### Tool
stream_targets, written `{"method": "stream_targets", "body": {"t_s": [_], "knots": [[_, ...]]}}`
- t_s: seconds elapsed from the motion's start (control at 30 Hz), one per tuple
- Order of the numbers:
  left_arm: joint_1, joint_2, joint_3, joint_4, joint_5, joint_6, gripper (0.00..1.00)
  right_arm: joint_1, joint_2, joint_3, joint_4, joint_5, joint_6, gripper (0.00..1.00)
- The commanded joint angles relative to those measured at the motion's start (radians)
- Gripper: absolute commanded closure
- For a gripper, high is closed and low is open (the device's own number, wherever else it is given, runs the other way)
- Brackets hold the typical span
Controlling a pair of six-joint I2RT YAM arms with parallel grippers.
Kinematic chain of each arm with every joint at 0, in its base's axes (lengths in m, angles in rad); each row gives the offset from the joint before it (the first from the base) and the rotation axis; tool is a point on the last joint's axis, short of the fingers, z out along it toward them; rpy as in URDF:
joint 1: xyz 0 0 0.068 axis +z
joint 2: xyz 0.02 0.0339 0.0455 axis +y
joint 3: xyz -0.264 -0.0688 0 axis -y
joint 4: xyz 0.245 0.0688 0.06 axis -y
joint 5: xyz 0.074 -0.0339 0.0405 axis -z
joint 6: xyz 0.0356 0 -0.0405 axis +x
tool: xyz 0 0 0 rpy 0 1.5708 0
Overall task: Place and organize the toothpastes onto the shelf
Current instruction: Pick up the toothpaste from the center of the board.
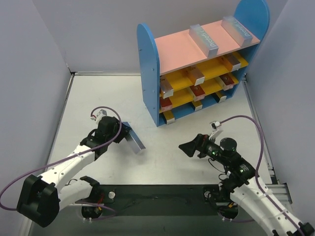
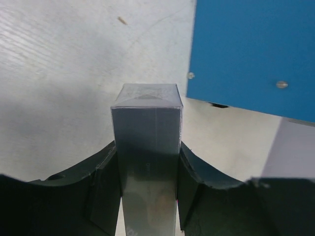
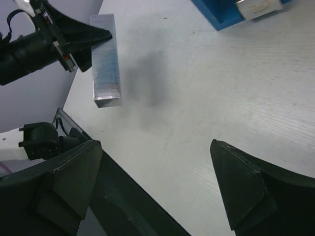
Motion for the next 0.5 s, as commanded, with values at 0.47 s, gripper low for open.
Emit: {"method": "stream_targets", "body": {"t_s": [0.47], "knots": [[-0.249,-0.205,-0.037,0.411,-0.101,-0.213,0.62,0.626,0.471,0.235,0.483,0.517,-0.358,0.02]]}}
